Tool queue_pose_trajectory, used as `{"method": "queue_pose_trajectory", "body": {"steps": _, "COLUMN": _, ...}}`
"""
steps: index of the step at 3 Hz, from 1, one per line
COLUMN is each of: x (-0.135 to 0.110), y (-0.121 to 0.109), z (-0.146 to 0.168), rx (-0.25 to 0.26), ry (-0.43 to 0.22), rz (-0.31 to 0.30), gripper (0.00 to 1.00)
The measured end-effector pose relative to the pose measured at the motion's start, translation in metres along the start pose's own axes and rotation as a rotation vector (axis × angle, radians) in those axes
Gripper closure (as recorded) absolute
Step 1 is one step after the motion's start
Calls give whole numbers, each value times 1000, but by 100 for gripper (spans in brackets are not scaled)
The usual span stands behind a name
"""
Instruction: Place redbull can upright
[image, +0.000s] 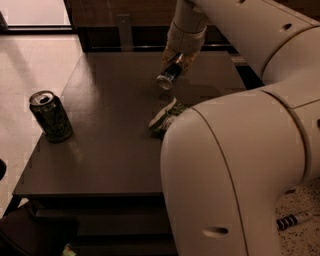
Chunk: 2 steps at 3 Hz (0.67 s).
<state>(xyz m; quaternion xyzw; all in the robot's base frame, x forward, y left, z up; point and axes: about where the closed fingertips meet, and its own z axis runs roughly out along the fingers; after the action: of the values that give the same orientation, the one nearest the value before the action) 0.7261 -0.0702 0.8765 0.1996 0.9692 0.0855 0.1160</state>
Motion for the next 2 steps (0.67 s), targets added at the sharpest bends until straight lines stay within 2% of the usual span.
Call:
{"method": "queue_pose_trajectory", "body": {"steps": 1, "x": -14, "y": -9, "z": -34, "rx": -45, "ry": -117, "rz": -60, "gripper": 100}}
{"method": "queue_pose_trajectory", "body": {"steps": 2, "x": -29, "y": -16, "z": -68, "rx": -135, "ry": -270, "rz": -177, "gripper": 100}}
